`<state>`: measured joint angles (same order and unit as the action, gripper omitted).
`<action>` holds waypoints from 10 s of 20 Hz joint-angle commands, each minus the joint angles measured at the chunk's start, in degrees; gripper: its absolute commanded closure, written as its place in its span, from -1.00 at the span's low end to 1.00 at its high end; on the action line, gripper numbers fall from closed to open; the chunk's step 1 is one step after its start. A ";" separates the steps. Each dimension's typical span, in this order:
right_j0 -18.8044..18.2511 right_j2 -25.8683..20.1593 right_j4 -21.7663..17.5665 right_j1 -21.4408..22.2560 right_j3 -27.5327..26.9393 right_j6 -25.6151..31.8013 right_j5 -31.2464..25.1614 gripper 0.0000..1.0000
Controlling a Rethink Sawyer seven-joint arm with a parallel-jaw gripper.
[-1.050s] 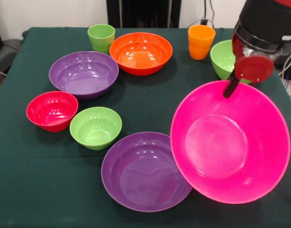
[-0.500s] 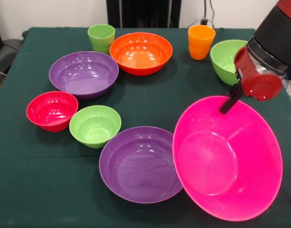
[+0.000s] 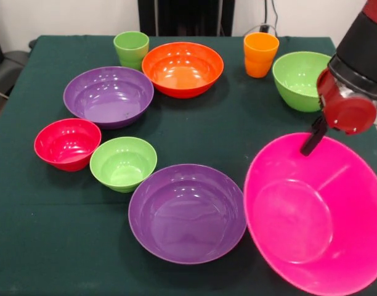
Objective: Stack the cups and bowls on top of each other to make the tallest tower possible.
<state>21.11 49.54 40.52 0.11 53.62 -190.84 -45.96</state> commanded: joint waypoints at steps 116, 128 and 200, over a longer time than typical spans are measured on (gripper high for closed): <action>-4.10 -22.20 -4.78 20.01 17.08 -7.16 -2.63 1.00; -3.61 -21.45 -4.85 19.07 15.59 -8.37 -6.08 -1.00; -16.26 -22.19 -14.60 3.27 -16.06 2.73 -14.82 -1.00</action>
<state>4.16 34.29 26.41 3.01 36.86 -190.85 -57.64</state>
